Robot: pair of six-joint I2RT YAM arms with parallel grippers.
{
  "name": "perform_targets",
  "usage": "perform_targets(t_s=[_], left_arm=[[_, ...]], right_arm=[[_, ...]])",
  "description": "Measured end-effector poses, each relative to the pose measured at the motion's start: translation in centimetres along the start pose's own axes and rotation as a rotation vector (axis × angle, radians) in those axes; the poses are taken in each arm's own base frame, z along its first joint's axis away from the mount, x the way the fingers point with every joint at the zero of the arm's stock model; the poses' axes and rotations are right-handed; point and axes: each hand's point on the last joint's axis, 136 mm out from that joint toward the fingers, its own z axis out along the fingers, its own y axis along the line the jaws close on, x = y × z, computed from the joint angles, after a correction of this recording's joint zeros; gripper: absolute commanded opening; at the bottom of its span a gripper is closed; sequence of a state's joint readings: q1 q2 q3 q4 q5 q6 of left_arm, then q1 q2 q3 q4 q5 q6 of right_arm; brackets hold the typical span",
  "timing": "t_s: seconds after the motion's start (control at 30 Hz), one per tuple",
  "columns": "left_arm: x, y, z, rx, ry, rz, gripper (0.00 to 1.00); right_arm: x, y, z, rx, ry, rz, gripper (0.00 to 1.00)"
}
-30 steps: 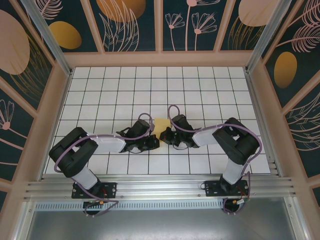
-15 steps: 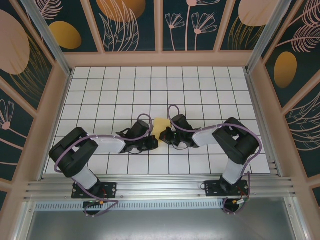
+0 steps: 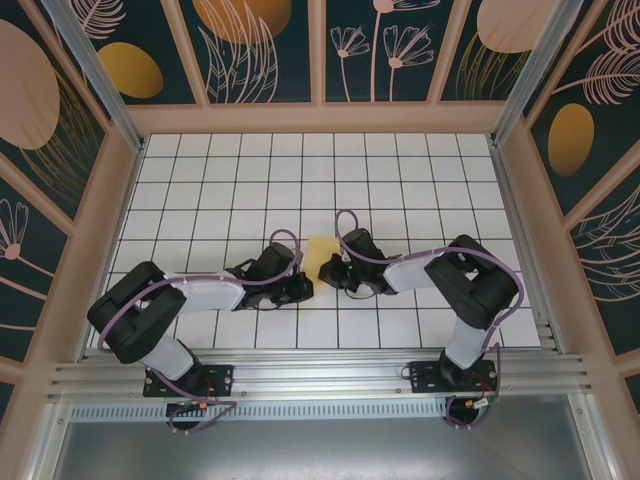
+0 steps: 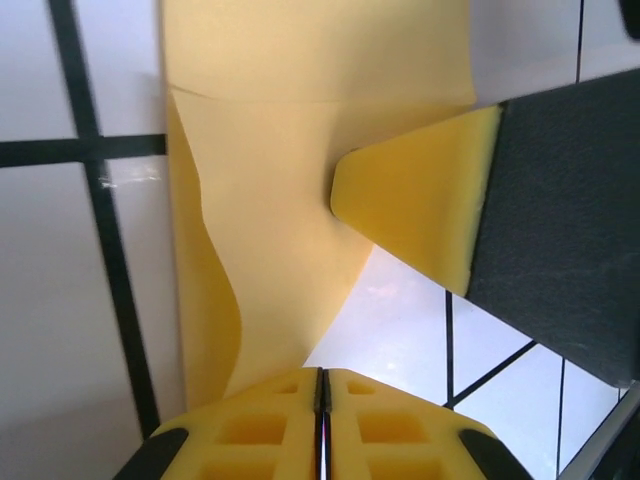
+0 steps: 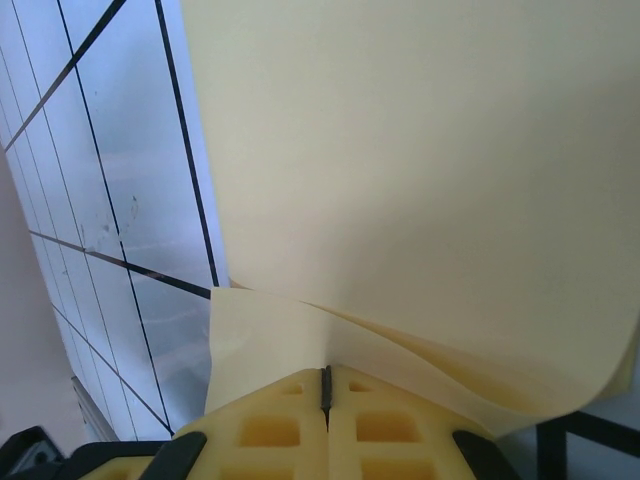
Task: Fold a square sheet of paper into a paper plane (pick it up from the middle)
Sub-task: Third fold the triangle at the center of the table.
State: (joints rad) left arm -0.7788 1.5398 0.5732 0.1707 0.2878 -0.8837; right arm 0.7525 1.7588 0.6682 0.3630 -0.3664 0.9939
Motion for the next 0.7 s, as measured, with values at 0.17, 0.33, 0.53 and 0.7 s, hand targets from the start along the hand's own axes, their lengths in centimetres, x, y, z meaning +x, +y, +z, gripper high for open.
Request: perform_targets(t_s=[0.17,0.33,0.53,0.7], left_arm=[[-1.6,-1.7,-2.6,0.033,-0.098,0.023,0.18],[-2.0,-2.5,-3.3,0.059,-0.117,0.031,0.18],[-0.5,-1.2,-1.0,0.04,-0.027,0.01,0.17],[-0.2,-0.4,0.1,0.006,0.0,-0.002,0.16]], right_arm=[[0.0,0.0,0.0,0.0,-0.001,0.0,0.04],[0.0,0.0,0.0,0.0,-0.001,0.0,0.04],[0.0,0.1,0.0,-0.001,-0.002,-0.001,0.04],[0.0,0.1,0.0,0.0,-0.001,-0.001,0.04]])
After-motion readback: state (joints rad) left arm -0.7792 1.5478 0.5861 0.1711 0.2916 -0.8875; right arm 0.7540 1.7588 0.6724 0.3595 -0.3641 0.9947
